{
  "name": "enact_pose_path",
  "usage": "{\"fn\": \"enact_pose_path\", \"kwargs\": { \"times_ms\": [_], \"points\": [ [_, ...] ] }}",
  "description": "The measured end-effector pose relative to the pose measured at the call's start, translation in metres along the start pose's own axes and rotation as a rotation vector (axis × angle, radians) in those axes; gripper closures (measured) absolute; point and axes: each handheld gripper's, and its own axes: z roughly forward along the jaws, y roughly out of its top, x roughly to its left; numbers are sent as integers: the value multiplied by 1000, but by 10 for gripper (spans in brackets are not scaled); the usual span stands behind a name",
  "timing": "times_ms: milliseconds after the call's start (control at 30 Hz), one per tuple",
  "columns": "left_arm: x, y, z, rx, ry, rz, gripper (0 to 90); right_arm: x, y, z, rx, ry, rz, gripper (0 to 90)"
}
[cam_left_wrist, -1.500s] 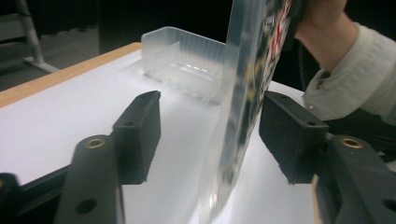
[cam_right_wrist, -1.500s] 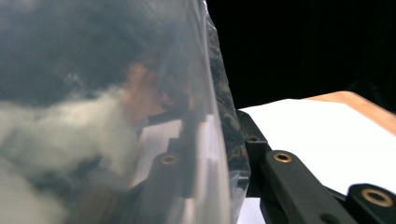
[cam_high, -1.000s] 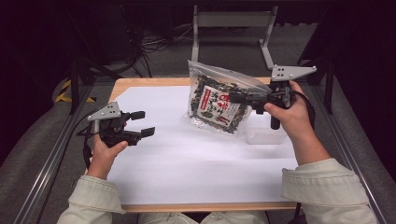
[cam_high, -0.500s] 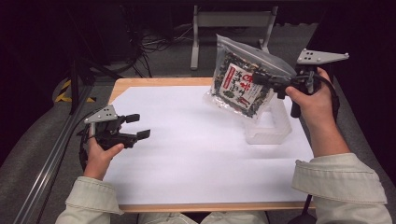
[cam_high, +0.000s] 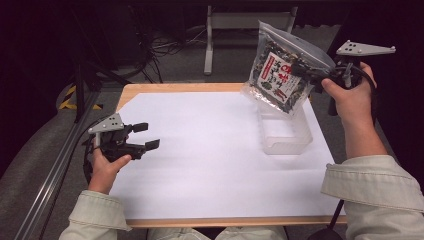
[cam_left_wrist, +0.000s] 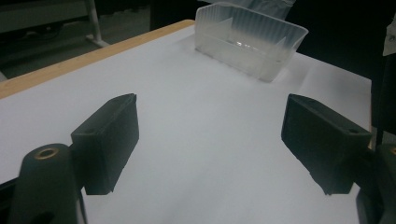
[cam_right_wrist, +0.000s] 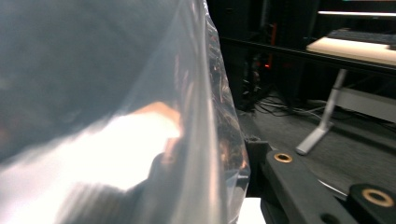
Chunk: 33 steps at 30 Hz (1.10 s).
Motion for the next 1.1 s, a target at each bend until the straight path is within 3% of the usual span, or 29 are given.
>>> {"fn": "enact_pose_path", "kwargs": {
  "times_ms": [100, 267, 600, 1100],
  "points": [
    [0, -1, 1, 1, -3, -13, 197, -9, -1, -2, 4, -43, 15, 759],
    [1, 0, 2, 3, -1, -1, 196, -21, -7, -3, 25, -109, 21, 759],
    [2, 0, 4, 0, -14, -9, 204, -28, -15, -8, 59, -198, 74, 759],
    [4, -2, 4, 6, -5, -14, 204, -37, -39, -3, 106, -177, 105, 758]
  ]
}}
